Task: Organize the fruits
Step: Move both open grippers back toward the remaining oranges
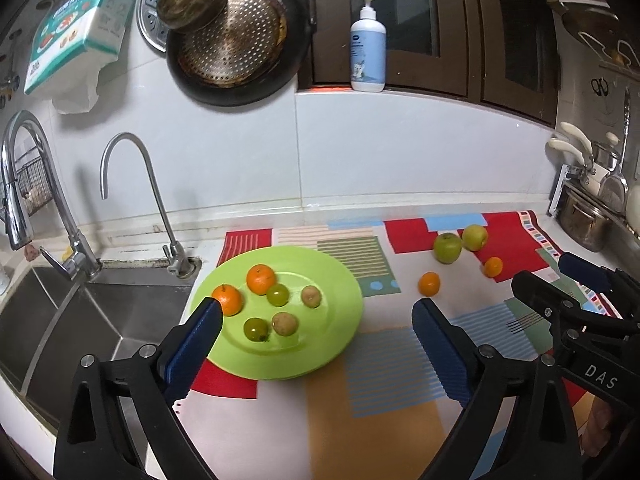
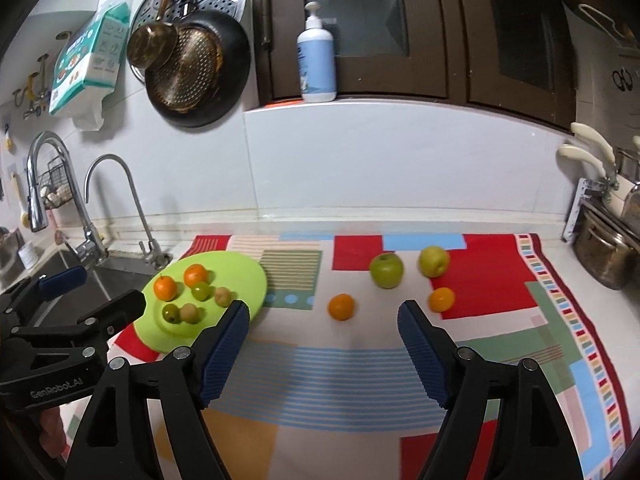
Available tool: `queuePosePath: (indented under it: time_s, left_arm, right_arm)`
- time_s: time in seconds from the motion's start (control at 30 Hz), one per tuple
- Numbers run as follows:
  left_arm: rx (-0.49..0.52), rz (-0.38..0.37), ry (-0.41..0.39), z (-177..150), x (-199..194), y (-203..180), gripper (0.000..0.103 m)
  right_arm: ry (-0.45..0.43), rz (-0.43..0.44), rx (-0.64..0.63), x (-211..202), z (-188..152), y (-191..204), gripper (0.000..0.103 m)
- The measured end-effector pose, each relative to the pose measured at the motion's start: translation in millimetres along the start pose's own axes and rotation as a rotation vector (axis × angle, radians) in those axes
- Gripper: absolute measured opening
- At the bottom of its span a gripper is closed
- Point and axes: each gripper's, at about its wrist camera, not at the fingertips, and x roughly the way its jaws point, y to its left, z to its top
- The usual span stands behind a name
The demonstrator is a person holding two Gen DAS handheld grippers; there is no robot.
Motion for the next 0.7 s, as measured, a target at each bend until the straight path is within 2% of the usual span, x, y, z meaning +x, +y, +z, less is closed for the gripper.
queuePosePath:
  time_s: [0.7]
  left_arm:
    - [-0.001,-0.018,-0.010,15.6,5.5,-74.0,0.100]
  right_arm:
    - [-0.029,-0.019,0.010,-8.6,5.6,-78.9,0.077]
